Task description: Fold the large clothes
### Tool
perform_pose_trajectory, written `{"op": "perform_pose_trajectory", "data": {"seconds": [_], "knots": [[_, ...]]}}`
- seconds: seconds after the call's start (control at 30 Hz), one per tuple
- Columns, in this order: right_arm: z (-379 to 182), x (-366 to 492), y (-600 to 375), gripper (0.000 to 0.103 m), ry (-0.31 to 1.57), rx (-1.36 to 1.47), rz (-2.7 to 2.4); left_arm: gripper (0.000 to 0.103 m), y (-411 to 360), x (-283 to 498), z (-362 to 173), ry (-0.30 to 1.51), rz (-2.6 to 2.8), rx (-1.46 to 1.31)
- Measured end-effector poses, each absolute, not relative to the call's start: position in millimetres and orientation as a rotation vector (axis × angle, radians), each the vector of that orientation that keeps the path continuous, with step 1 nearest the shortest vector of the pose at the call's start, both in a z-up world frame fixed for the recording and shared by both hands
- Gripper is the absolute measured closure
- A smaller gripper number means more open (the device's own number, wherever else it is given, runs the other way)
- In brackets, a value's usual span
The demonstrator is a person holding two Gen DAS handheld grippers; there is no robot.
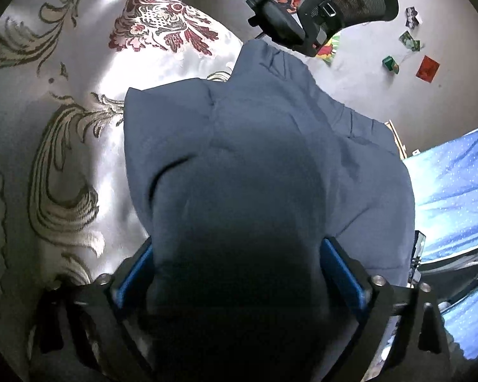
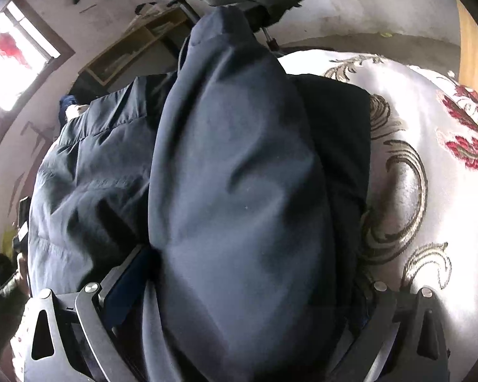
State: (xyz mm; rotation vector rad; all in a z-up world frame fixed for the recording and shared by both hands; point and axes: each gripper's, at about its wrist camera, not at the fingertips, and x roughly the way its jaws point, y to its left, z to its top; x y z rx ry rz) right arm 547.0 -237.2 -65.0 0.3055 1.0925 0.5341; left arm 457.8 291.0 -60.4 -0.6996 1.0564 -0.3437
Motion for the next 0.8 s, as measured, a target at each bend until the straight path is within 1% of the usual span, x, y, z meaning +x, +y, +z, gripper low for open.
{"op": "perform_pose_trajectory", "data": {"seconds": [0.03, 0.07, 0.13, 0.17, 0.23, 0.27, 0.33, 0.37, 0.43, 0.53, 0.63, 0.8], "knots": [[-63.5, 545.4, -235.9, 0.001, 1.097, 0.306, 0.532, 0.02, 292.6, 454.2, -59.6, 1.05, -0.343, -0.715], [-61.4, 543.3, -234.2, 0.002, 1.096, 0.302, 0.531, 0.024, 289.6, 451.7, -57.5, 1.046, -0.343, -0.729], [-58.4, 539.3, -233.9, 0.017, 1.089, 0.308, 0.531, 0.035, 292.1, 446.8, -55.0, 1.038, -0.343, -0.755], [-56.9, 537.6, -233.9, 0.021, 1.087, 0.314, 0.528, 0.038, 294.6, 446.7, -52.8, 1.034, -0.342, -0.762], [-52.7, 533.0, -234.5, 0.039, 1.083, 0.326, 0.525, 0.049, 293.4, 444.6, -47.5, 1.026, -0.335, -0.764], [-50.7, 531.5, -234.4, 0.044, 1.083, 0.329, 0.527, 0.052, 291.0, 442.0, -44.3, 1.02, -0.331, -0.762], [-43.9, 526.8, -232.6, 0.062, 1.079, 0.323, 0.533, 0.061, 285.4, 441.8, -37.7, 1.012, -0.321, -0.759], [-39.7, 523.7, -230.9, 0.066, 1.071, 0.309, 0.533, 0.064, 280.0, 443.9, -33.1, 1.006, -0.313, -0.761], [-31.8, 518.9, -228.1, 0.076, 1.057, 0.284, 0.528, 0.071, 273.4, 444.6, -26.2, 0.999, -0.292, -0.766], [-16.1, 510.6, -223.9, 0.082, 1.007, 0.263, 0.51, 0.079, 269.2, 439.4, -12.6, 0.982, -0.27, -0.775], [2.9, 502.5, -222.9, 0.084, 0.949, 0.281, 0.526, 0.082, 265.1, 435.6, 2.6, 0.945, -0.279, -0.786], [40.5, 487.9, -219.8, 0.085, 0.879, 0.258, 0.573, 0.084, 255.2, 429.7, 34.4, 0.888, -0.333, -0.782]]}}
